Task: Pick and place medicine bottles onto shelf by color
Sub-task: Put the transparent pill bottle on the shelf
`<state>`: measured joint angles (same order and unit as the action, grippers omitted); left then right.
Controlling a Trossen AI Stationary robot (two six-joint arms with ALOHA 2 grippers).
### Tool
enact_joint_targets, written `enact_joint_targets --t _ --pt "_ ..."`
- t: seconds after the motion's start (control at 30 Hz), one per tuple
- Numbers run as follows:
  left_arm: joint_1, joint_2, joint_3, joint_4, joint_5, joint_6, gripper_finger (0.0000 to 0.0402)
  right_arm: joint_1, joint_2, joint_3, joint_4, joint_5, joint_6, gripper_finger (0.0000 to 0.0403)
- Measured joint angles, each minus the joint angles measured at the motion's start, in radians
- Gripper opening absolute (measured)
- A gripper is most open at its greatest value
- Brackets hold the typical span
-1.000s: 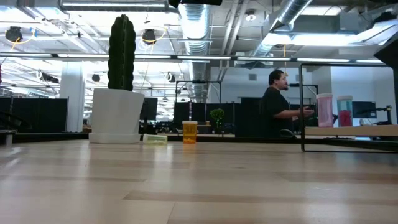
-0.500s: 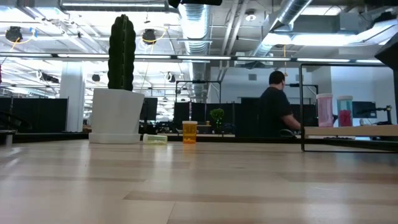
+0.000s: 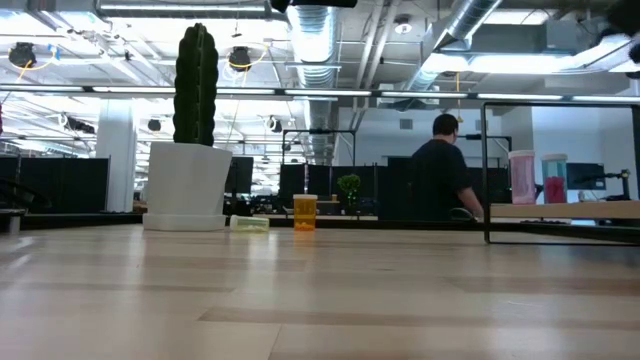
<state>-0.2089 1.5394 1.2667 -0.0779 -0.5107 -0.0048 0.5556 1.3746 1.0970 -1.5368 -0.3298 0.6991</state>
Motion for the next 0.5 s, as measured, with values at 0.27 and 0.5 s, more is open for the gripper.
enact_joint_targets --t 0.27,0.5 --pt "0.0 0.0 0.0 -0.25 0.018 -0.159 0.0249 -0.04 -0.042 0.128 0.116 0.105 -0.006 0.0244" --pt "-0.031 0.0 0.0 -0.678 0.174 -0.548 0.0249 -0.109 -0.028 0.143 0.447 0.147 -0.234 0.0244"
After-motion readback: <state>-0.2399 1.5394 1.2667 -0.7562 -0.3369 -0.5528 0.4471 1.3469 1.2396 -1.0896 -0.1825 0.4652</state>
